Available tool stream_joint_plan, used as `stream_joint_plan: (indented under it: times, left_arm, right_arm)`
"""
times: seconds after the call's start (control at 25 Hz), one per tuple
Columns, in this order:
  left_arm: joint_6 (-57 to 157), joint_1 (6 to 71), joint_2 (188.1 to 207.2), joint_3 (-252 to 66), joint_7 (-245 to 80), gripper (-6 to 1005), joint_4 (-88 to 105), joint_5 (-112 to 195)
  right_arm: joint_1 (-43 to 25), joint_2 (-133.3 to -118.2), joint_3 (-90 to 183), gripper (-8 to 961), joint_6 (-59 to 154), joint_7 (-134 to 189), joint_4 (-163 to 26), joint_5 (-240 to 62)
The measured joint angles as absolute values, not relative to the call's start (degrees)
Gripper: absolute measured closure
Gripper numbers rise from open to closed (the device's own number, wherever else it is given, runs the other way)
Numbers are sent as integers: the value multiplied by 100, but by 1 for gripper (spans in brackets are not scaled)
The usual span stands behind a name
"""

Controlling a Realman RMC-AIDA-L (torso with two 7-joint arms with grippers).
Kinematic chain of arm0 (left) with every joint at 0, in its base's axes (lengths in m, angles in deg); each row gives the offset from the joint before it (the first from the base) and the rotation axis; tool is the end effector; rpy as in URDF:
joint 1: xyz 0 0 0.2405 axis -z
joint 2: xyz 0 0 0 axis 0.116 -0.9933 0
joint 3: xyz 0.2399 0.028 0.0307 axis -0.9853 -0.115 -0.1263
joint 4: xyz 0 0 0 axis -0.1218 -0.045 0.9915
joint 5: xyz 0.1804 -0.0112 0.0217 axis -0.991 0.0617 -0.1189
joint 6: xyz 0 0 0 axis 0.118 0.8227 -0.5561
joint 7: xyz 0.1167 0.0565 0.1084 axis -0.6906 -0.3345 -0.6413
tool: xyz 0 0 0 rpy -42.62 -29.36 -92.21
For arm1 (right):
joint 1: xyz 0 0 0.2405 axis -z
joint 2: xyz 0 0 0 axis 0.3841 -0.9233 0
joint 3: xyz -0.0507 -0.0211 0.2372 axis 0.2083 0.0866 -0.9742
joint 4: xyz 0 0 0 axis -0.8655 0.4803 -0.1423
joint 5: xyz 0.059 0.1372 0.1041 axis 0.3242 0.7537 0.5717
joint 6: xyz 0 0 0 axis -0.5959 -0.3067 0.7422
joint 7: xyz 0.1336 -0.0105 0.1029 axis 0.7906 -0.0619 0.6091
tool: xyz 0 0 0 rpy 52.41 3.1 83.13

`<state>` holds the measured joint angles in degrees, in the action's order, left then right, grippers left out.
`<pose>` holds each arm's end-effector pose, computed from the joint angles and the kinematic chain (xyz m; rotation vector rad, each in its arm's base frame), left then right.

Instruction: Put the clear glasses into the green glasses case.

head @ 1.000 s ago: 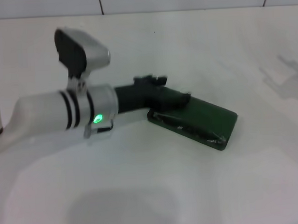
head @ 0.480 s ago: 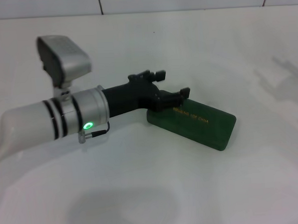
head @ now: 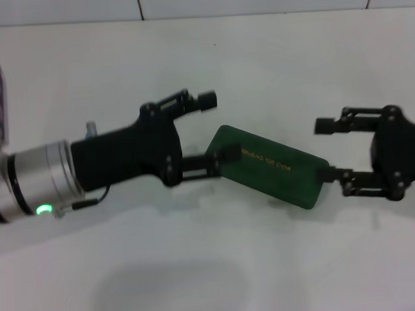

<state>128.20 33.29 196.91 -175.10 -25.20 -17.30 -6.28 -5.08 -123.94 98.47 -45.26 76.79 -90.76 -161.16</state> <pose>-0.1792 0.2841 -0.0369 -2.7020 -0.2862 -1.1370 0.2066 0.2756 0.0100 -2.7489 0.0151 1.0503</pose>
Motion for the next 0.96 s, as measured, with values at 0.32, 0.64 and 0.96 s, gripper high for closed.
stream_joint_plan:
  times: [0.32,0.64,0.96]
  left_arm:
    - [12941,3032,19787,-17508,-3105,106,-1756,-967]
    - [12954,2998,19788,-17523,-3213,106,-1733,-981]
    - [12961,2926,19807,-17510,-3332,106,-1726,-983]
  right_arm:
    - [-597,-12601,9895,308,-4044,7674,-9087,-16366]
    - [-616,-12656,9859,308,-3949,7677,-9092,-16367]
    - [-572,-12692,9858,308,-3844,7677,-9093,-16363]
